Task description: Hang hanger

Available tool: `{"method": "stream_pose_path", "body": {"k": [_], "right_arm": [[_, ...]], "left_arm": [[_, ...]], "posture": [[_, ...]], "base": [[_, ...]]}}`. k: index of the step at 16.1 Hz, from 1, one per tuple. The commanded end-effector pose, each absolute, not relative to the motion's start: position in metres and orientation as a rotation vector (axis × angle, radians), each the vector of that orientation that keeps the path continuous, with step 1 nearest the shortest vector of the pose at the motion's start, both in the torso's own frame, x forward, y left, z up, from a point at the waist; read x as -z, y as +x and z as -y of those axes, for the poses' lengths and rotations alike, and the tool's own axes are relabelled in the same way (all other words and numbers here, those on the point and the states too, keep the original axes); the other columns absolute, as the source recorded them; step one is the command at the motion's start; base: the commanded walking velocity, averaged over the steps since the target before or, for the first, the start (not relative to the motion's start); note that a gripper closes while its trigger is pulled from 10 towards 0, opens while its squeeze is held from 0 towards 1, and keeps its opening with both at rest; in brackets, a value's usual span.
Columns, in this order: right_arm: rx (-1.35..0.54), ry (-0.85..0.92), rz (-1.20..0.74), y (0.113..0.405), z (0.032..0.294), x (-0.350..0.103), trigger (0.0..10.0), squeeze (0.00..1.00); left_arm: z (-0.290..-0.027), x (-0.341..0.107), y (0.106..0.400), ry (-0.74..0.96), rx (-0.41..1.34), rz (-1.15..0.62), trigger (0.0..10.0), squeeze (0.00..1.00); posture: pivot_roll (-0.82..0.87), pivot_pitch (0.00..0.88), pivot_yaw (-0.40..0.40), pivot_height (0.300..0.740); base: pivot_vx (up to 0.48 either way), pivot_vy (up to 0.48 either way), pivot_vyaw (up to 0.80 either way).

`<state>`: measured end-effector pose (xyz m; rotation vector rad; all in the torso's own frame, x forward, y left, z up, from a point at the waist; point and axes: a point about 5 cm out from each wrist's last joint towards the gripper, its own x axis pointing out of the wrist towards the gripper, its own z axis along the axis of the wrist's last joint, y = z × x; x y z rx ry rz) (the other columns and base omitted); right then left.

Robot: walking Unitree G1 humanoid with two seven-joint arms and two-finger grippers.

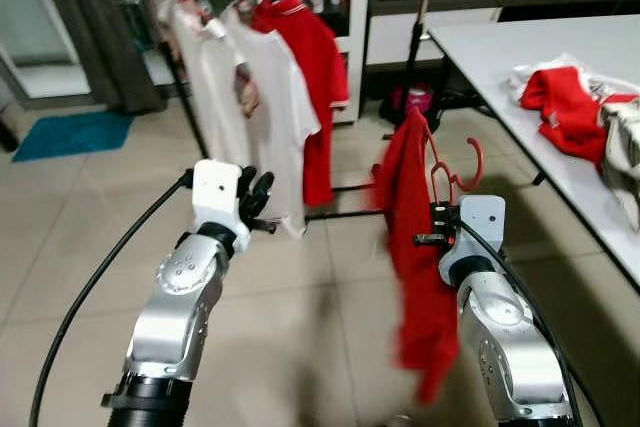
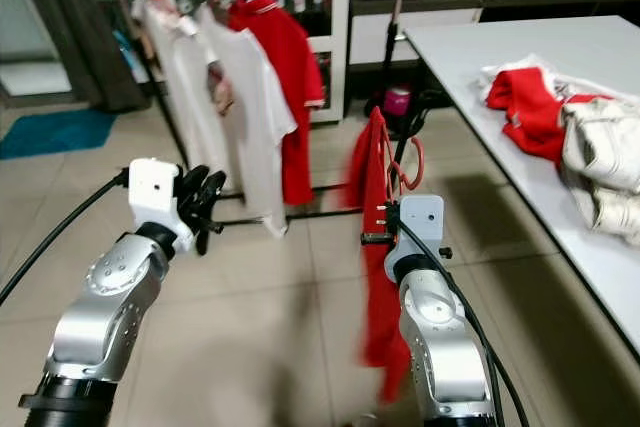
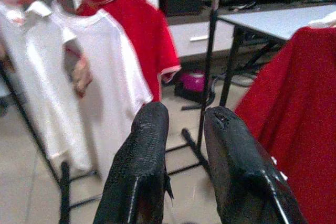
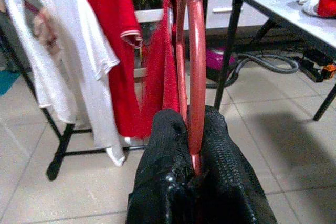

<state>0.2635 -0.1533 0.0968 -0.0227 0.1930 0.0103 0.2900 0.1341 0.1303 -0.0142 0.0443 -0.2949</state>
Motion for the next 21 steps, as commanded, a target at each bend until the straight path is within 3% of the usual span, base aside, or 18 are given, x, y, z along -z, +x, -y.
{"method": "stream_pose_path", "body": {"k": [1, 16, 21], "right_arm": [[-0.002, -0.029, -0.152, 0.2676, 0.1554, -0.1051, 10.0, 0.0], [0.006, -0.059, -0.155, 0.2725, 0.1592, -0.1058, 10.0, 0.0], [0.012, -0.069, -0.154, 0.2746, 0.1624, -0.1066, 10.0, 0.0]], "left_arm": [[-0.1324, -0.1352, 0.2911, -0.001, 0.306, -0.023, 10.0, 0.0], [-0.1344, -0.1369, 0.2936, 0.019, 0.308, -0.016, 10.0, 0.0], [-0.1336, -0.137, 0.2937, 0.025, 0.311, -0.012, 10.0, 0.0]], "posture": [[0.07, 0.034, 0.044, 0.74], [0.07, 0.03, 0.042, 0.74], [0.08, 0.024, 0.04, 0.74]], "base": [[0.48, 0.0, 0.0], [0.48, 0.0, 0.0], [0.48, 0.0, -0.48]]}}
